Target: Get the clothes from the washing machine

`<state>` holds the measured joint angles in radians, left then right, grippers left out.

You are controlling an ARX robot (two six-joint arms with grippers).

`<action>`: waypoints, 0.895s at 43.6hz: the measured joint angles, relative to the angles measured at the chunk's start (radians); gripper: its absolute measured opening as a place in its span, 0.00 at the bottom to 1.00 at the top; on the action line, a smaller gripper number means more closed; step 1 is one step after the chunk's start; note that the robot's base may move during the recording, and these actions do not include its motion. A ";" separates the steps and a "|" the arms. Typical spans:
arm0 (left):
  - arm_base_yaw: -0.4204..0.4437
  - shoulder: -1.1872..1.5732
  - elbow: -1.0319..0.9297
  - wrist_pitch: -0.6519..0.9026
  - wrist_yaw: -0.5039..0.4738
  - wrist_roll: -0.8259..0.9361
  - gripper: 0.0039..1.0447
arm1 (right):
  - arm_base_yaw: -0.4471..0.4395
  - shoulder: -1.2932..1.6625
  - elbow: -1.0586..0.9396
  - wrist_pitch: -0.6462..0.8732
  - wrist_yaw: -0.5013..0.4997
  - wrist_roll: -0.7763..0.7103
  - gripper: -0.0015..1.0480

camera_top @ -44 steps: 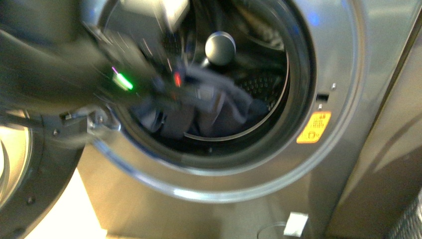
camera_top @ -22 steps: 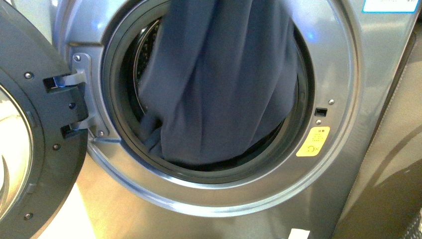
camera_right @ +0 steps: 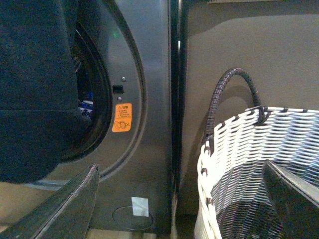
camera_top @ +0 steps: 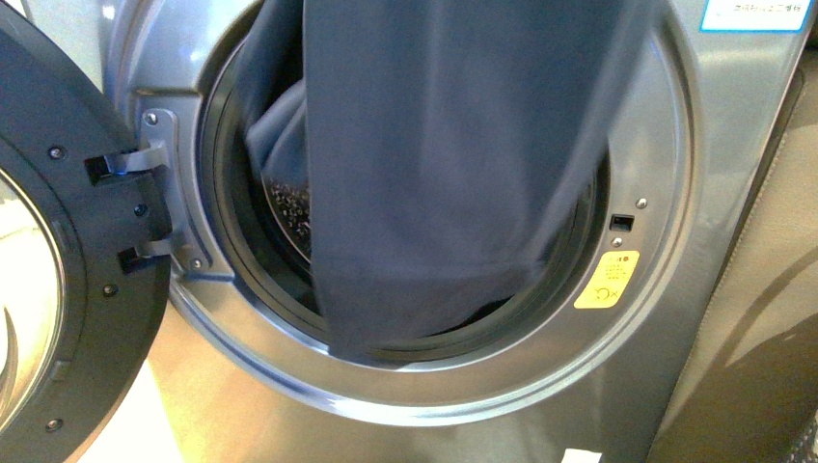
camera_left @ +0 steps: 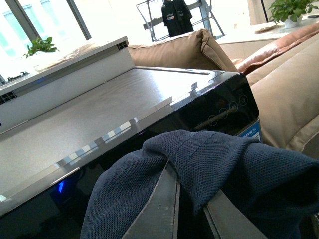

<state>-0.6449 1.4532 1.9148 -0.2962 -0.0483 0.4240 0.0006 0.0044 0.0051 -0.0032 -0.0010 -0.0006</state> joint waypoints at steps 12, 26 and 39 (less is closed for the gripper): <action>0.016 0.105 0.214 -0.119 -0.001 0.002 0.04 | 0.000 0.000 0.000 0.000 0.000 0.000 0.93; 0.018 0.118 0.257 -0.132 0.006 0.002 0.04 | 0.000 0.000 0.000 0.000 0.000 0.000 0.93; 0.021 0.121 0.257 -0.132 0.003 0.002 0.04 | 0.000 0.000 0.000 0.000 0.000 0.000 0.93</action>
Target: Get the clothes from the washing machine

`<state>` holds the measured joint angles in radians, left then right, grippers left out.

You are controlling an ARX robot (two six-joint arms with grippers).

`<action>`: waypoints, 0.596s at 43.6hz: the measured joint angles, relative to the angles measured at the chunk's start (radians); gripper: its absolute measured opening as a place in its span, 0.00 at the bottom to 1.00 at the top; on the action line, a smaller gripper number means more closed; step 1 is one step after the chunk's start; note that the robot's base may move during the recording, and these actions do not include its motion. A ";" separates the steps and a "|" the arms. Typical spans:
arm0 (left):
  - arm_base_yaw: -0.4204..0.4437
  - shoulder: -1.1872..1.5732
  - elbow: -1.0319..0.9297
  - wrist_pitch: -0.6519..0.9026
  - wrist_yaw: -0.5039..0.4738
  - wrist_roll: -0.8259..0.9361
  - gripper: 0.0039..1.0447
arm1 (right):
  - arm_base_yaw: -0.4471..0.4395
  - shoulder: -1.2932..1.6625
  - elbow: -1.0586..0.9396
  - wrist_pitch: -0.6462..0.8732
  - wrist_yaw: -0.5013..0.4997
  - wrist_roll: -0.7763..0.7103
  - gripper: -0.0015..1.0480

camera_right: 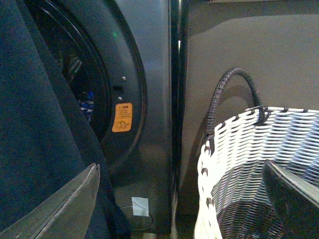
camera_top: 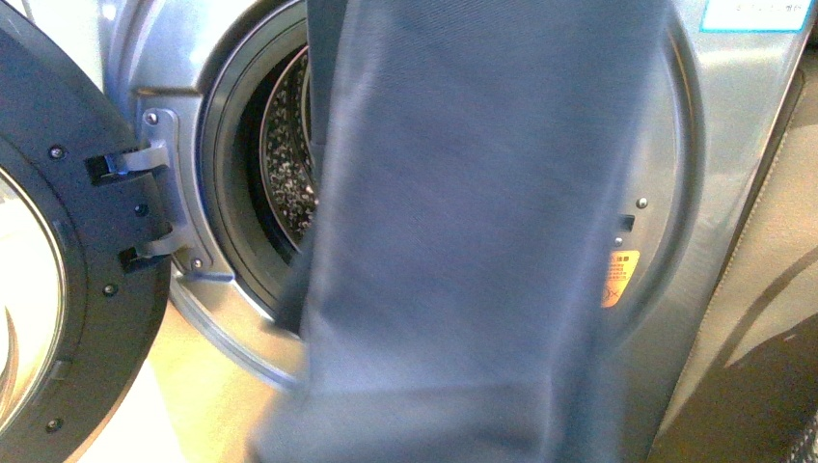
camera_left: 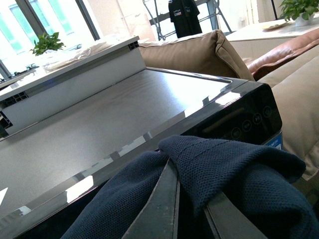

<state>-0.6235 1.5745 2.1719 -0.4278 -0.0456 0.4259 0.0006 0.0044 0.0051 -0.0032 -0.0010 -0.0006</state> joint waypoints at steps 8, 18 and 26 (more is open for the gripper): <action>0.000 0.001 0.002 0.000 0.001 0.000 0.04 | -0.251 0.213 -0.008 0.471 -0.697 0.377 0.93; -0.001 0.001 0.005 0.000 0.001 0.000 0.04 | -0.386 0.575 0.006 1.030 -1.062 0.891 0.93; -0.001 0.002 0.005 0.000 0.001 0.000 0.04 | -0.354 0.745 0.071 1.125 -1.009 0.921 0.93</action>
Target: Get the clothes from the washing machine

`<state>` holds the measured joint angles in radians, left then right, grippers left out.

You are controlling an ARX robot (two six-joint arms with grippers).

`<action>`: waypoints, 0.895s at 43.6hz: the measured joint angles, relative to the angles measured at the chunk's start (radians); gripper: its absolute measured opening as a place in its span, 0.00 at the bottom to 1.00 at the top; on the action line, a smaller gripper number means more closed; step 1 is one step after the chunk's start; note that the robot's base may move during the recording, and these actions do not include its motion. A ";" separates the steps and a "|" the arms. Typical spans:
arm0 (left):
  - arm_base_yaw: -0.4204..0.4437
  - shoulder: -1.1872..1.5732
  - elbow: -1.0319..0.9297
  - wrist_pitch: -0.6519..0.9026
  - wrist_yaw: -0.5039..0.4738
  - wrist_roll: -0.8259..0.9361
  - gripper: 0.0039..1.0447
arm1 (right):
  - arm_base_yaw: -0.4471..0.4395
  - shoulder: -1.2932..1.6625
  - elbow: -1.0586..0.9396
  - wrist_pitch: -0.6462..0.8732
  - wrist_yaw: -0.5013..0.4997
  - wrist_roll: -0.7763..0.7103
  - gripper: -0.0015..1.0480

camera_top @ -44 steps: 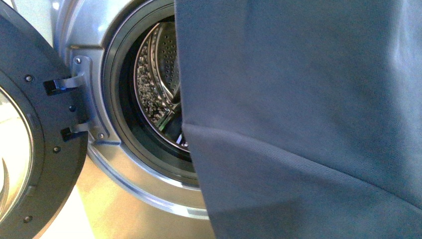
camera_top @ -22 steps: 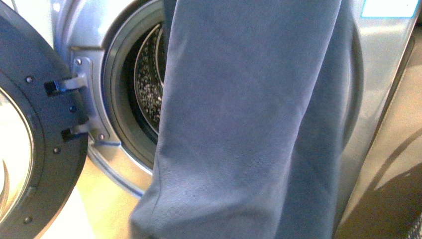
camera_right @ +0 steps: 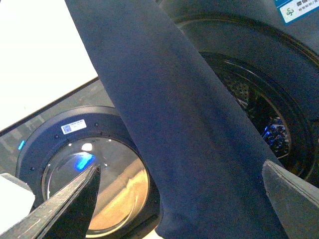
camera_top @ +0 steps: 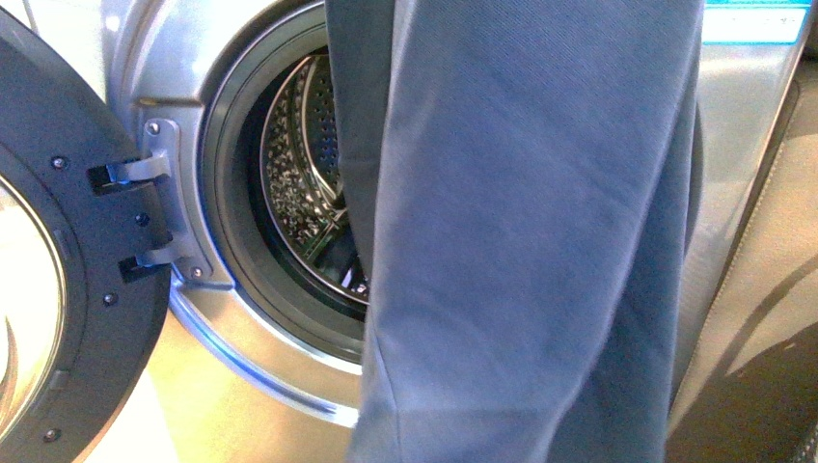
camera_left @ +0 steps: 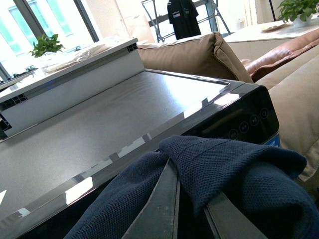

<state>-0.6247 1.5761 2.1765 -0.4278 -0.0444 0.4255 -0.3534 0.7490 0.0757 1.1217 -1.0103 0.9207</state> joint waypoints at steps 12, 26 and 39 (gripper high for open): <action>0.000 0.000 0.000 0.000 0.000 0.000 0.04 | 0.191 0.237 0.123 0.045 0.070 -0.177 0.93; 0.000 0.000 0.000 0.000 0.000 0.000 0.04 | 0.335 0.440 0.209 -0.030 0.065 -0.433 0.93; 0.000 0.000 0.000 0.000 0.000 0.000 0.04 | 0.411 0.631 0.273 -0.024 0.035 -0.603 0.93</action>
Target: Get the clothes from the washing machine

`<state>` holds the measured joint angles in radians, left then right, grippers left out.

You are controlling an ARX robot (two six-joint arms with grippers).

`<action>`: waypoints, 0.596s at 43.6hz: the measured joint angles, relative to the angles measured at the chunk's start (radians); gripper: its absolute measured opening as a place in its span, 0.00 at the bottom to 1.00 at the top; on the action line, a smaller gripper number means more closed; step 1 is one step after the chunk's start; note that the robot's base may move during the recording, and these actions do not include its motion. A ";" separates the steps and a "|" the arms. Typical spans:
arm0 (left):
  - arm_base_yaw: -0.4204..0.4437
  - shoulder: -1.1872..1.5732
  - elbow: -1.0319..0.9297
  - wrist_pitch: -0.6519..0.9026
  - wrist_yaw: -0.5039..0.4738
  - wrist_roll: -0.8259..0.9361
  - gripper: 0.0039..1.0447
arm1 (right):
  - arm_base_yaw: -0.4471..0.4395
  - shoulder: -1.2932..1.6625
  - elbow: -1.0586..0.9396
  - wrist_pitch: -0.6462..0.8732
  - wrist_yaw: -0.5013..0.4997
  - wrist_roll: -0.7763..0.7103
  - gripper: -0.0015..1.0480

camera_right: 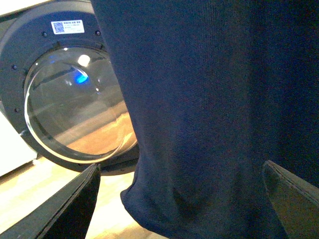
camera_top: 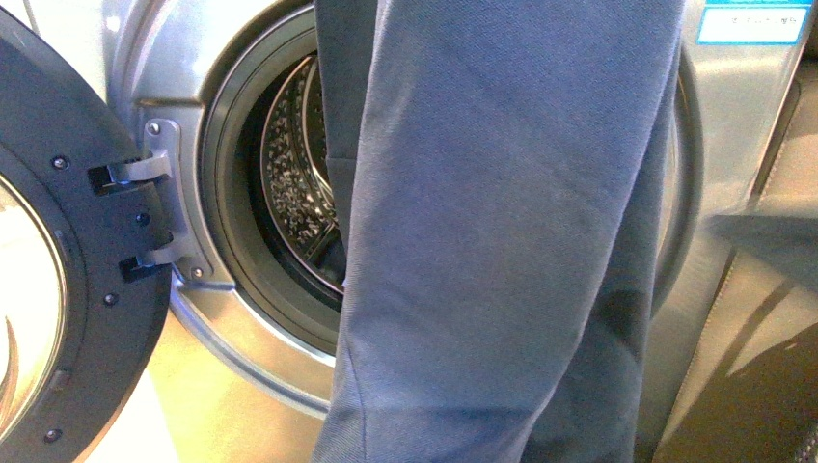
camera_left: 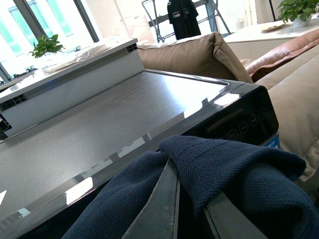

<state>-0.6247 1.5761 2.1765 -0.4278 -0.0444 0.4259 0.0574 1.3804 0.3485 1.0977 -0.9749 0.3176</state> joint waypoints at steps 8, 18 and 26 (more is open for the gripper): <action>0.000 0.000 0.000 0.000 0.000 0.000 0.04 | 0.042 0.107 0.048 0.013 0.026 -0.043 0.93; 0.000 0.000 0.000 0.000 0.000 0.000 0.04 | 0.108 0.181 0.125 -0.065 0.083 -0.100 0.93; 0.000 0.000 0.000 0.000 0.000 0.000 0.04 | 0.165 0.210 0.185 -0.097 0.111 -0.116 0.93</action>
<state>-0.6247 1.5761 2.1765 -0.4278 -0.0444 0.4255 0.2226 1.5906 0.5339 1.0008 -0.8642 0.2012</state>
